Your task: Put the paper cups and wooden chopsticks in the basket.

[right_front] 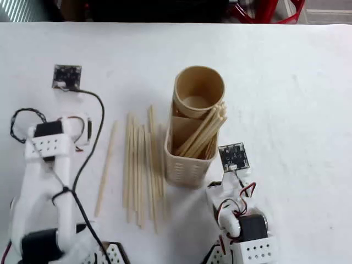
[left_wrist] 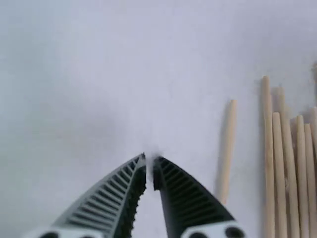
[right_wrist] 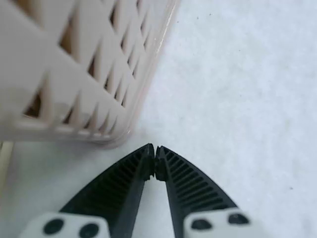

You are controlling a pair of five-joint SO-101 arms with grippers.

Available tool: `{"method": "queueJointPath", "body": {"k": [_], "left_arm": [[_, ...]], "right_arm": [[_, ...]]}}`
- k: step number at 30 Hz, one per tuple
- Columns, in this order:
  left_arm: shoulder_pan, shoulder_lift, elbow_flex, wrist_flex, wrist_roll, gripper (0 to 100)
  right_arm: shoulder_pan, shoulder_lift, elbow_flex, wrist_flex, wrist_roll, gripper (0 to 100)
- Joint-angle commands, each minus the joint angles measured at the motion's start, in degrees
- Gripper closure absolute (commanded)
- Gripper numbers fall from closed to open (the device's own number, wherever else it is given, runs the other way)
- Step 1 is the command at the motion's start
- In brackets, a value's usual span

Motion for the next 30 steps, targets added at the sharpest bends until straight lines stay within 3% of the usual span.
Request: {"method": "queueJointPath", "body": {"k": [1,6,10,18,24,30], "left_arm": [[1.6,2.8,-0.3,-0.7,-0.6,94],[8.9,3.1,-1.2,3.9,-0.6,82],[12.0,3.6,-0.4,4.3,-0.6,85],[11.5,3.6,4.8,-2.9,-0.6,85],[11.7,7.6,4.5,-4.7,-3.2,94],[11.5,20.2,-6.2,2.9,-3.7,91]], "right_arm": [[0.0,-0.4,0.5,0.2,0.1,97.9],[0.0,-0.4,0.5,0.2,0.1,97.9],[0.0,-0.4,0.5,0.2,0.1,97.9],[0.0,-0.4,0.5,0.2,0.1,97.9],[0.0,-0.4,0.5,0.2,0.1,97.9],[0.0,-0.4,0.5,0.2,0.1,97.9]]}}
